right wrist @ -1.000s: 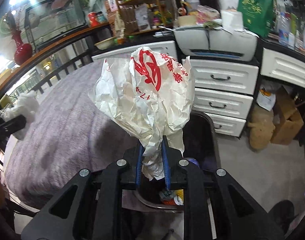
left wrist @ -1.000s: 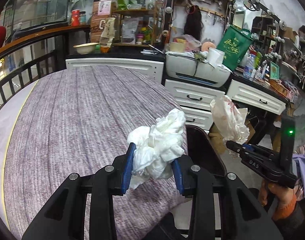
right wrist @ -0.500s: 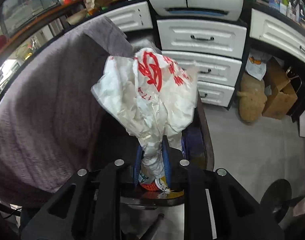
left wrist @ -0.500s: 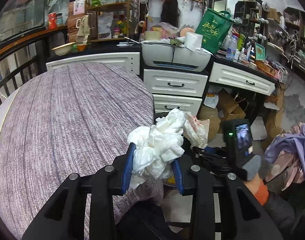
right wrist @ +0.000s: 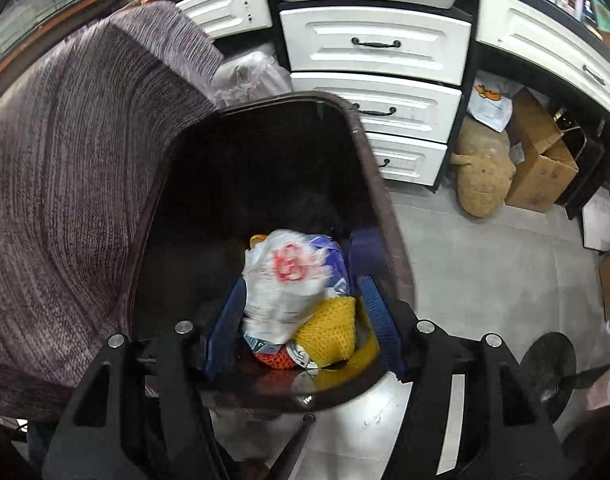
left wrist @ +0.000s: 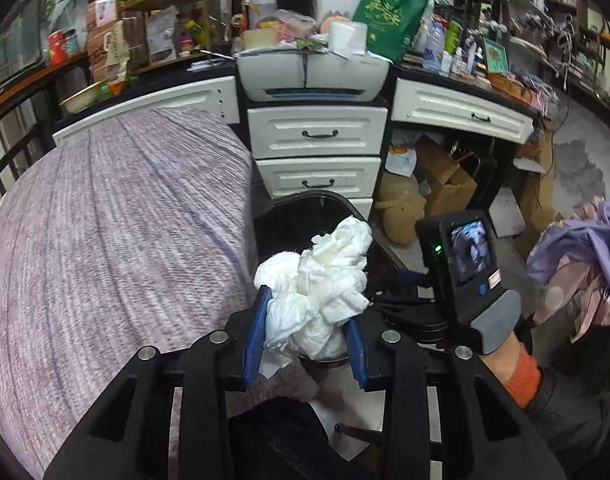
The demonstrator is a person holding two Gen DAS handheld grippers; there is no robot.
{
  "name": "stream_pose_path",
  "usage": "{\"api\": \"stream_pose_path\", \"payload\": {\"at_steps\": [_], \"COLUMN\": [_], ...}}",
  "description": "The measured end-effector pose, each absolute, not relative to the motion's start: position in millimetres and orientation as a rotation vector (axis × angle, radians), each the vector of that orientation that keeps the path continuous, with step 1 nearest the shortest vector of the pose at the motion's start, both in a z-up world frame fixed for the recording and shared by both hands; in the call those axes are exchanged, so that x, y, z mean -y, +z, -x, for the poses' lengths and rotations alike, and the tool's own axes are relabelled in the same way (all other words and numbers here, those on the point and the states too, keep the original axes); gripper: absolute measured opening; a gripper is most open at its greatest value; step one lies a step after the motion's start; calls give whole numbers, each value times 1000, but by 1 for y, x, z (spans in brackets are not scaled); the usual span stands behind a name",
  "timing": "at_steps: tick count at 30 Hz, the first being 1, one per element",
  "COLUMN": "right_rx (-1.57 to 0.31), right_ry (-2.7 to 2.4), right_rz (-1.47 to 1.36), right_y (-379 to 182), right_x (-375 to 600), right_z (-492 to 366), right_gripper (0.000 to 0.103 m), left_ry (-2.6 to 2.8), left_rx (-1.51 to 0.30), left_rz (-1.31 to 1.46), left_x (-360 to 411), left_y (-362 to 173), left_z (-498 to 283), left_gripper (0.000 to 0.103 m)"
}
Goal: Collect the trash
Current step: 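Open the right gripper over the bin to drop the white plastic bag, then lower the white tissue into the bin and open the left gripper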
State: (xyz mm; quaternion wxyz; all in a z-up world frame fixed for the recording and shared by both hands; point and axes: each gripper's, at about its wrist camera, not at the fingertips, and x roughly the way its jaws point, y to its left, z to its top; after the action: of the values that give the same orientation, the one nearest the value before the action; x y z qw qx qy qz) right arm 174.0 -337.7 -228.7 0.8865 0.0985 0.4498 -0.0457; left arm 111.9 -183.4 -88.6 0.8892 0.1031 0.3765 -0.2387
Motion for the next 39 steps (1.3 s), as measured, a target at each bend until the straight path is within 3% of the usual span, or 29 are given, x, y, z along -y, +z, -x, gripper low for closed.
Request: {"api": "stream_pose_path", "payload": {"at_steps": [3,33,35,39], "right_rx": [-901,-811,-811,-809], "right_ry": [-126,-210,-211,-215], "right_rz": [-231,-336,-338,-350], "right_y": [-218,-183,-183,-183], "right_x": [350,407,408,412], "right_z": [-162,-112,-111,-109], "right_gripper": [70,71,71,71], "left_ry": [-515,-510,-511,-485], "left_rx": [-814,-1033,-1041,-1029], "left_rz": [-248,-415,-421,-441], "left_x": [196,263,267,274], "left_y": [-100,-192,-195,-199], "left_z": [-118,-191,-194,-198], "left_gripper": [35,38,42,66]}}
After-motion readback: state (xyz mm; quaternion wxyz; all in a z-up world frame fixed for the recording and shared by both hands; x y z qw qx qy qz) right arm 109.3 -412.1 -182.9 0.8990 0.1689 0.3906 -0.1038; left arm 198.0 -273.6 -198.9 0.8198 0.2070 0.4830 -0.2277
